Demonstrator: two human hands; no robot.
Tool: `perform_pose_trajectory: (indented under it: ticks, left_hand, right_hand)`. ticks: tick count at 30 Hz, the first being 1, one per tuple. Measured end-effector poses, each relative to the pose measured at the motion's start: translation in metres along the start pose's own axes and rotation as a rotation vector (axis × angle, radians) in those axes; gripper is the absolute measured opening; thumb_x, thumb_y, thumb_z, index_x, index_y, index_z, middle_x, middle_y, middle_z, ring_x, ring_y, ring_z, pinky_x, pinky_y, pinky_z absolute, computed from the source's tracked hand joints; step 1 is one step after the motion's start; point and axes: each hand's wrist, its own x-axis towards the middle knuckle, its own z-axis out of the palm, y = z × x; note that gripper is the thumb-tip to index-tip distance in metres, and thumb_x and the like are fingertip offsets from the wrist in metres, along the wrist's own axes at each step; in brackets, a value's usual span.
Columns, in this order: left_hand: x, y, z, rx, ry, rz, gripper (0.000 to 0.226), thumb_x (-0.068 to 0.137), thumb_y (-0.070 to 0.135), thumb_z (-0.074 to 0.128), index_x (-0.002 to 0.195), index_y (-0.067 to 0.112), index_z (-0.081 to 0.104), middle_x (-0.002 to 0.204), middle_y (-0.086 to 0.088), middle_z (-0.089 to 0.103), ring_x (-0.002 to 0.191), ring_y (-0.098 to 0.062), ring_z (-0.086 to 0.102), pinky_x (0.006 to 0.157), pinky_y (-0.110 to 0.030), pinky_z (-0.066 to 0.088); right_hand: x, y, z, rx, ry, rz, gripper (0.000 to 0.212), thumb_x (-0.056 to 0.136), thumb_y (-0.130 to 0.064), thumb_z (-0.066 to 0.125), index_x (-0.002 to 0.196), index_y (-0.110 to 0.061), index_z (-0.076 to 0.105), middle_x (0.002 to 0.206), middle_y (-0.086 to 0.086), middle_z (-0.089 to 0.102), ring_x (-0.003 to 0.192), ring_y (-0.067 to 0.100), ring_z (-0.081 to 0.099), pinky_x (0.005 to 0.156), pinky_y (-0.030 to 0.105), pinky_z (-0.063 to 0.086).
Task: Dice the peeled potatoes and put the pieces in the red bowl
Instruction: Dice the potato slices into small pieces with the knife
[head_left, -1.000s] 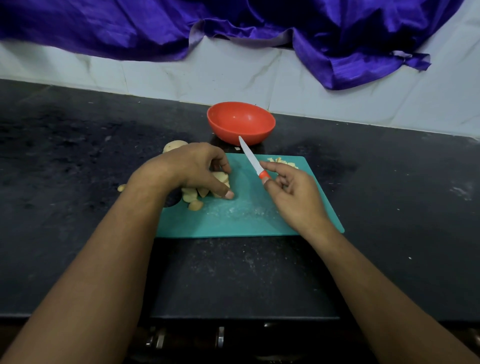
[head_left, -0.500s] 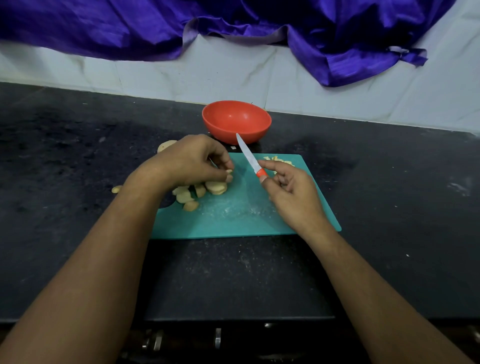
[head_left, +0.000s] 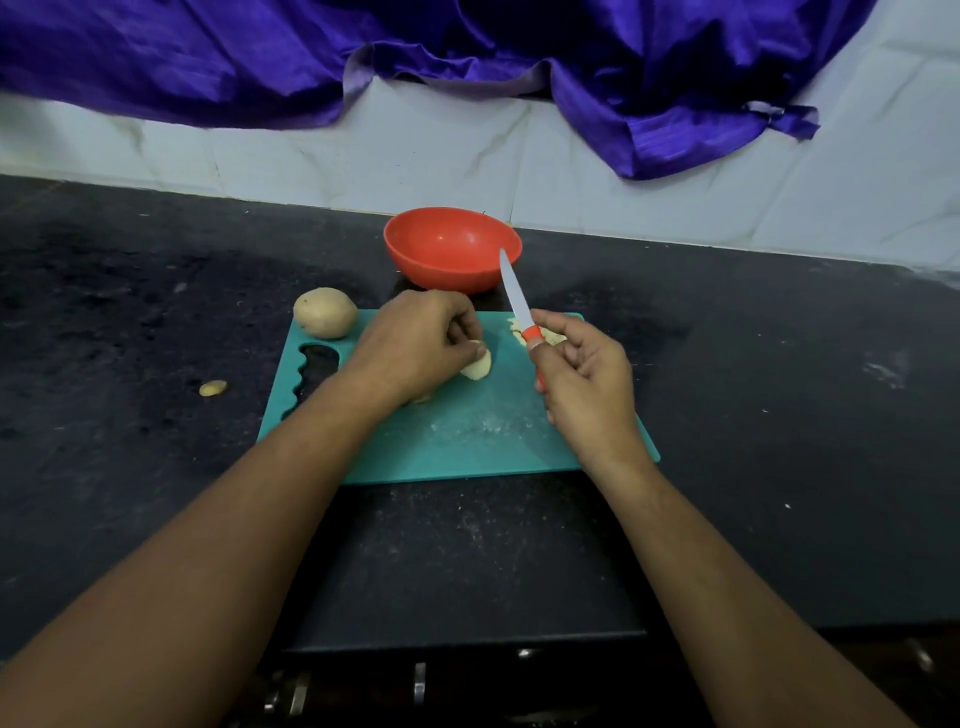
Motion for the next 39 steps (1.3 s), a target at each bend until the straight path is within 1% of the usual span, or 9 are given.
perform_pose_trajectory:
  ticks: [4,10,15,18,21,25,30,35,39]
  left_hand:
    - [-0.001,-0.004,-0.001,0.180,0.054,0.046,0.010,0.087,0.037,0.077,0.094,0.032,0.072,0.092,0.015,0.071,0.092,-0.009,0.062,0.075,-0.032,0.048]
    - [-0.004,-0.005,-0.005,0.275,-0.011,0.054,0.039,0.076,0.069,0.074,0.095,0.035,0.069,0.083,0.019,0.067,0.089,-0.008,0.061,0.086,-0.040,0.049]
    - [-0.001,-0.005,-0.005,0.113,-0.105,0.047,0.031,0.079,0.047,0.081,0.105,0.036,0.069,0.095,0.024,0.069,0.100,-0.006,0.062,0.100,-0.047,0.046]
    - [0.001,-0.010,-0.008,0.006,-0.163,0.027,0.036,0.080,0.037,0.080,0.114,0.036,0.067,0.098,0.025,0.070,0.104,-0.004,0.063,0.105,-0.049,0.045]
    - [0.000,-0.011,-0.006,0.009,-0.143,0.021,0.038,0.084,0.040,0.079,0.119,0.036,0.066,0.105,0.024,0.070,0.109,-0.006,0.061,0.107,-0.048,0.043]
    - [-0.001,-0.007,-0.004,0.178,-0.094,0.059,0.027,0.088,0.052,0.073,0.111,0.038,0.071,0.112,0.018,0.064,0.113,-0.013,0.054,0.102,-0.048,0.037]
    - [-0.001,-0.010,-0.006,0.189,-0.069,0.058,0.022,0.085,0.056,0.074,0.101,0.041,0.075,0.103,0.019,0.063,0.109,-0.012,0.054,0.100,-0.048,0.039]
    - [-0.002,-0.011,-0.003,0.208,-0.017,0.041,0.032,0.078,0.063,0.077,0.100,0.040,0.074,0.102,0.021,0.068,0.107,-0.009,0.057,0.097,-0.045,0.038]
    - [-0.001,-0.010,-0.002,0.238,0.010,0.007,0.035,0.077,0.065,0.076,0.101,0.039,0.076,0.100,0.020,0.071,0.105,-0.010,0.060,0.097,-0.046,0.041]
  right_hand:
    - [0.000,0.001,0.001,-0.042,0.003,-0.008,0.024,0.097,-0.027,0.064,0.118,-0.036,0.072,0.064,0.007,0.055,0.058,0.024,0.047,0.049,0.045,0.045]
    - [0.002,0.005,-0.001,-0.086,-0.033,0.024,0.027,0.095,-0.026,0.065,0.119,-0.033,0.073,0.062,-0.003,0.054,0.058,0.022,0.048,0.053,0.037,0.042]
    - [0.002,0.004,-0.015,-0.195,-0.107,0.027,0.027,0.097,-0.021,0.066,0.121,-0.031,0.073,0.062,0.001,0.055,0.057,0.021,0.049,0.054,0.033,0.040]
    - [0.001,0.003,-0.025,-0.243,-0.102,0.030,0.027,0.097,-0.021,0.066,0.121,-0.033,0.073,0.064,0.012,0.056,0.055,0.020,0.045,0.055,0.035,0.039]
    - [0.001,0.002,-0.030,-0.304,-0.086,0.019,0.028,0.097,-0.022,0.066,0.122,-0.033,0.072,0.069,0.015,0.061,0.057,0.020,0.049,0.057,0.044,0.045]
    - [-0.003,0.002,-0.029,-0.414,-0.098,-0.039,0.030,0.097,-0.024,0.065,0.126,-0.032,0.071,0.056,-0.005,0.052,0.050,0.009,0.045,0.055,0.037,0.042]
    - [-0.011,-0.013,-0.022,-0.656,-0.169,-0.134,0.037,0.098,-0.030,0.058,0.134,-0.036,0.064,0.052,-0.010,0.049,0.049,0.010,0.047,0.054,0.029,0.038]
    - [-0.018,-0.034,-0.013,-0.883,-0.207,-0.173,0.041,0.099,-0.031,0.051,0.139,-0.040,0.059,0.084,-0.007,0.067,0.075,0.014,0.057,0.070,0.034,0.052]
    - [-0.020,-0.043,-0.004,-0.971,-0.223,-0.216,0.042,0.100,-0.030,0.048,0.141,-0.038,0.057,0.087,-0.003,0.068,0.077,0.019,0.060,0.071,0.035,0.049]
